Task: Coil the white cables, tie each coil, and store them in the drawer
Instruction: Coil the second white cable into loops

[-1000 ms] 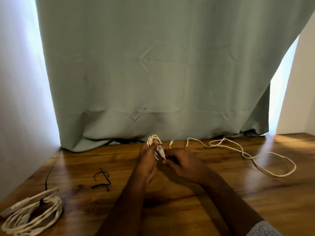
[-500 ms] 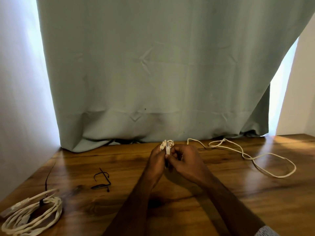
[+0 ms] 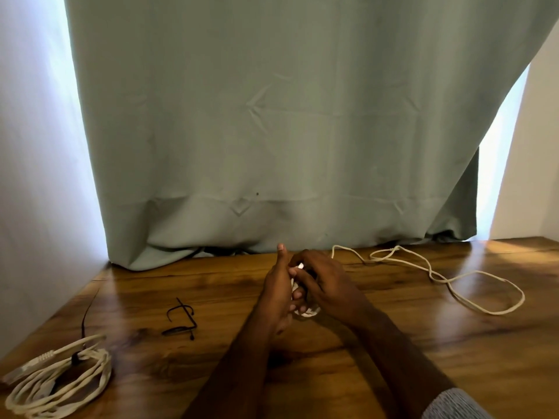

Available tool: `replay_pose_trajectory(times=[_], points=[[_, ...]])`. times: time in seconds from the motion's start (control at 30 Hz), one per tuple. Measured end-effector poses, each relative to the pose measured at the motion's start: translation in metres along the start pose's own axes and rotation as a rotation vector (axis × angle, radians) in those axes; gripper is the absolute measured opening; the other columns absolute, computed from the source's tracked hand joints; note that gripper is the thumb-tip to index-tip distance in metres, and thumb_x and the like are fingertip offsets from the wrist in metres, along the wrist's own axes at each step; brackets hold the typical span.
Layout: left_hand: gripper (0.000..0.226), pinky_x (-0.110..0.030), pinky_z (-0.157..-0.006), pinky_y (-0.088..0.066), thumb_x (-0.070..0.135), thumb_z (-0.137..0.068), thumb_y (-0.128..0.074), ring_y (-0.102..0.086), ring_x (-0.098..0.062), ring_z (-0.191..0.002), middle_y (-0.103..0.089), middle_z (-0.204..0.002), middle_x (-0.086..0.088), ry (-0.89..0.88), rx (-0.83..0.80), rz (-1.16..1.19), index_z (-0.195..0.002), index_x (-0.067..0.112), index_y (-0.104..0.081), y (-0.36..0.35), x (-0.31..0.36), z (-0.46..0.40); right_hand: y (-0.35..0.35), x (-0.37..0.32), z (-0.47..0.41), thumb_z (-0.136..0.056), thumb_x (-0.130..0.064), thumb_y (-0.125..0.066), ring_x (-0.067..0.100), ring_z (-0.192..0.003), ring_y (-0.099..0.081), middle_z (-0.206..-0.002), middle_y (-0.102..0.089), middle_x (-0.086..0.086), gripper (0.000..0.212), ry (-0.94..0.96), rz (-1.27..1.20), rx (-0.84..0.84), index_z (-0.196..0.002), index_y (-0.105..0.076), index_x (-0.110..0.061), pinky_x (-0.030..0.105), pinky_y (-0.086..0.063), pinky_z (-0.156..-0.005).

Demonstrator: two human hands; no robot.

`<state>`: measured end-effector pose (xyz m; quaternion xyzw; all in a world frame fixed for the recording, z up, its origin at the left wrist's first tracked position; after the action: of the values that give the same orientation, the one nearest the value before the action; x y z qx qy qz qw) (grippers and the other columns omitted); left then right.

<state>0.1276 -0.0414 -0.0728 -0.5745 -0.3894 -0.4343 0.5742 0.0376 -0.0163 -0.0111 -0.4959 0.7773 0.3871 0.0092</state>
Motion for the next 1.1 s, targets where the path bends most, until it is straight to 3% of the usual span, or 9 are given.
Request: replay_pose_trajectory(times=[0.2,0.33,0.43,0.53,0.6,0.77,0.87,1.0,1.1], points=[[0.058,-0.020,-0.042,-0.031,0.066,-0.093,-0.048,-0.031,-0.011,-0.037,-0.038,-0.048,-0.001,0.002,0.120,0.035,-0.087,0.015,-0.075,0.004,-0.002,0.000,0.004,0.013,-0.001,-0.095,-0.039,-0.065,0.012,-0.083,-0.065,-0.089,-0.066,-0.010,0.021,-0.030,-0.145,0.108,-0.095,-0.070,-0.018,0.037,-0.053,-0.070],[0.045,-0.022,-0.041,-0.032,0.054,-0.094,-0.052,-0.028,-0.007,-0.032,-0.035,-0.045,0.003,0.036,-0.158,0.179,-0.089,0.014,-0.073,-0.006,-0.005,-0.004,0.010,0.021,-0.001,-0.092,-0.015,-0.073,0.014,-0.069,-0.069,-0.076,-0.071,-0.002,0.006,-0.123,-0.325,0.170,-0.089,-0.069,-0.014,0.028,-0.053,-0.063],[0.030,-0.027,-0.048,-0.044,0.038,-0.093,-0.053,-0.036,-0.006,-0.036,-0.041,-0.051,0.004,0.061,-0.375,0.259,-0.081,0.012,-0.062,-0.013,-0.003,0.003,0.014,0.025,0.001,-0.090,-0.017,-0.076,0.018,-0.068,-0.069,-0.073,-0.071,0.003,0.010,-0.161,-0.410,0.219,-0.086,-0.068,-0.011,0.033,-0.055,-0.064],[0.026,-0.028,-0.053,-0.047,0.033,-0.093,-0.053,-0.037,-0.006,-0.040,-0.042,-0.056,0.003,0.066,-0.430,0.246,-0.082,0.010,-0.057,-0.012,-0.004,0.006,0.013,0.027,0.002,-0.091,-0.020,-0.075,0.020,-0.071,-0.069,-0.075,-0.071,0.003,0.012,-0.174,-0.403,0.227,-0.087,-0.068,-0.011,0.041,-0.056,-0.066],[0.027,-0.027,-0.052,-0.046,0.034,-0.095,-0.053,-0.037,-0.005,-0.040,-0.043,-0.055,0.003,0.049,-0.434,0.222,-0.082,0.010,-0.057,-0.010,-0.003,0.005,0.012,0.028,0.002,-0.093,-0.018,-0.072,0.022,-0.073,-0.069,-0.077,-0.070,0.003,0.010,-0.179,-0.404,0.227,-0.088,-0.067,-0.011,0.044,-0.057,-0.067],[0.028,-0.027,-0.050,-0.044,0.033,-0.099,-0.052,-0.035,-0.005,-0.037,-0.041,-0.050,0.004,0.003,-0.401,0.188,-0.084,0.010,-0.058,-0.012,-0.001,0.005,0.012,0.035,0.002,-0.099,-0.017,-0.064,0.021,-0.067,-0.066,-0.077,-0.068,0.010,0.012,-0.244,-0.439,0.250,-0.091,-0.064,-0.008,0.035,-0.053,-0.057],[0.028,-0.024,-0.046,-0.039,0.033,-0.097,-0.055,-0.032,-0.004,-0.035,-0.038,-0.047,0.006,-0.025,-0.311,0.135,-0.078,0.012,-0.057,-0.008,-0.001,0.004,0.007,0.040,0.003,-0.101,-0.022,-0.061,0.020,-0.061,-0.065,-0.075,-0.067,0.007,0.014,-0.314,-0.380,0.264,-0.089,-0.062,-0.014,0.033,-0.050,-0.048],[0.026,-0.024,-0.045,-0.035,0.037,-0.087,-0.063,-0.028,-0.005,-0.036,-0.035,-0.048,0.005,-0.048,-0.218,0.133,-0.075,0.014,-0.058,0.001,-0.002,0.004,-0.002,0.034,0.003,-0.102,-0.029,-0.057,0.013,-0.061,-0.064,-0.074,-0.065,0.000,0.014,-0.331,-0.297,0.285,-0.089,-0.058,-0.024,0.032,-0.049,-0.050],[0.032,-0.025,-0.047,-0.035,0.041,-0.088,-0.058,-0.028,-0.006,-0.035,-0.036,-0.046,0.004,0.005,-0.225,0.206,-0.075,0.011,-0.059,0.002,-0.003,0.005,-0.002,0.022,0.005,-0.101,-0.021,-0.060,0.004,-0.051,-0.062,-0.069,-0.063,-0.002,0.013,-0.348,-0.361,0.314,-0.092,-0.058,-0.012,0.020,-0.045,-0.042]])
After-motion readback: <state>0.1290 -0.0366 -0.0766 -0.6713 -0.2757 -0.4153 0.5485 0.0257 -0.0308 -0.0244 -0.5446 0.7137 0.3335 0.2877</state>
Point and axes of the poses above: each hand's wrist, its own z-axis away from the middle knuckle, its own y-axis out of the back of the hand, x = y × z, the point moved 8 cm from there along -z, towards the middle knuckle
